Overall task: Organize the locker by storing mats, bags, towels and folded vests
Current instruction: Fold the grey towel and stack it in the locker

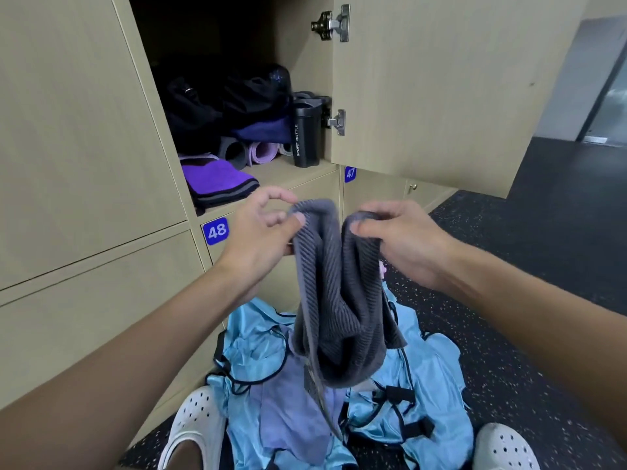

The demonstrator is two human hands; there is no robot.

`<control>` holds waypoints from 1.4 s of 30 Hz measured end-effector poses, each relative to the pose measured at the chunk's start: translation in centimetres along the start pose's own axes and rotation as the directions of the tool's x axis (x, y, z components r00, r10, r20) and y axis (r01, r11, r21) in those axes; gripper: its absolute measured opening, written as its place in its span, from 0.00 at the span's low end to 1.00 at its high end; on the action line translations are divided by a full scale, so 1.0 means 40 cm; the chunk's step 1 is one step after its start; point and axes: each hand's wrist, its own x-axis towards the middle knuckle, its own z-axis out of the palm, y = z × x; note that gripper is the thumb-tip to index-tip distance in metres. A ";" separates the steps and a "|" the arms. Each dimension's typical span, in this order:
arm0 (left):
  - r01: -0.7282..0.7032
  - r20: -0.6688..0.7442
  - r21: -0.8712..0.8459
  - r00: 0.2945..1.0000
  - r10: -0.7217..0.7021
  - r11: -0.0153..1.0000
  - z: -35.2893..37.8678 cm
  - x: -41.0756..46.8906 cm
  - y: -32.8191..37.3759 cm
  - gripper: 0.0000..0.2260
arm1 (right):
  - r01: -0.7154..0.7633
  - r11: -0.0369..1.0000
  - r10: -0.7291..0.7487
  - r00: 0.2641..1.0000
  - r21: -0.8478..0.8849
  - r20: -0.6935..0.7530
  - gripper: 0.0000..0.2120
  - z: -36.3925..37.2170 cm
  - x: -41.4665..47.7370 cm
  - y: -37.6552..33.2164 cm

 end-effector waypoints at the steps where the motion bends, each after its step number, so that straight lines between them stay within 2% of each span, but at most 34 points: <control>1: -0.001 -0.052 -0.008 0.999 0.000 1.000 -0.008 0.008 -0.002 0.07 | -0.016 1.000 0.016 1.000 0.000 0.008 0.02 -0.016 0.002 -0.005; 3: 0.011 -0.148 -0.027 0.989 -0.015 1.000 -0.030 0.025 -0.008 0.09 | -0.030 1.000 0.029 0.998 -0.009 -0.048 0.11 -0.056 0.008 -0.006; 6: 0.040 -0.235 -0.052 0.971 -0.051 0.998 -0.070 0.046 -0.013 0.09 | -0.030 0.990 0.007 0.986 -0.139 -0.165 0.16 -0.111 0.013 0.017; 8: 0.057 -0.239 -0.049 0.969 -0.067 0.997 -0.101 0.057 -0.018 0.11 | -0.071 0.970 0.017 0.974 -0.233 -0.227 0.16 -0.141 0.018 0.039; 10: 0.060 -0.236 -0.013 0.970 -0.061 0.998 -0.127 0.065 -0.024 0.14 | -0.089 0.963 0.012 0.957 -0.252 -0.291 0.14 -0.172 0.025 0.053; 12: 0.069 -0.252 -0.002 0.965 -0.067 0.998 -0.153 0.072 -0.031 0.15 | -0.099 0.970 0.012 0.932 -0.223 -0.363 0.11 -0.196 0.032 0.055; 14: 0.073 -0.275 -0.005 0.959 -0.072 0.997 -0.173 0.079 -0.039 0.15 | -0.107 0.988 0.055 0.919 -0.114 -0.391 0.10 -0.211 0.036 0.053; 18: 0.063 -0.285 0.004 0.957 -0.059 0.998 -0.186 0.084 -0.051 0.16 | -0.129 0.979 0.171 0.942 0.161 -0.289 0.07 -0.234 0.034 0.040; 19: 0.061 -0.279 0.003 0.959 -0.058 0.998 -0.187 0.085 -0.052 0.17 | -0.139 0.976 0.178 0.953 0.169 -0.244 0.11 -0.240 0.034 0.036; 21: 0.058 -0.263 0.005 0.963 -0.054 0.998 -0.188 0.088 -0.052 0.19 | -0.167 0.984 0.175 0.973 0.062 -0.148 0.23 -0.244 0.029 0.029; 23: 0.053 -0.254 0.019 0.966 -0.047 0.998 -0.188 0.092 -0.049 0.22 | -0.153 0.983 0.141 0.984 -0.106 -0.111 0.28 -0.244 0.022 0.028; 26: 0.024 -0.220 0.066 0.976 -0.009 0.998 -0.185 0.092 -0.043 0.25 | -0.109 0.956 0.055 0.979 -0.273 -0.197 0.20 -0.251 0.011 0.038; 29: -0.028 -0.191 0.151 0.980 0.057 0.988 -0.183 0.089 -0.041 0.25 | -0.070 0.946 -0.011 0.969 -0.317 -0.246 0.15 -0.263 0.004 0.048; 33: -0.064 -0.179 0.203 0.979 0.102 0.977 -0.177 0.083 -0.041 0.24 | -0.049 0.959 -0.052 0.938 -0.279 -0.342 0.13 -0.288 0.002 0.045; 36: -0.083 -0.221 0.228 0.966 0.135 0.970 -0.173 0.080 -0.041 0.21 | -0.041 0.986 -0.020 0.931 -0.159 -0.364 0.06 -0.308 0.001 0.046; 39: -0.077 -0.248 0.234 0.959 0.136 0.969 -0.170 0.079 -0.040 0.18 | -0.037 0.998 0.017 0.927 -0.046 -0.375 0.04 -0.315 -0.001 0.048; 42: -0.081 -0.261 0.263 0.953 0.151 0.961 -0.166 0.079 -0.037 0.14 | -0.039 0.997 0.015 0.946 -0.069 -0.323 0.11 -0.322 -0.009 0.044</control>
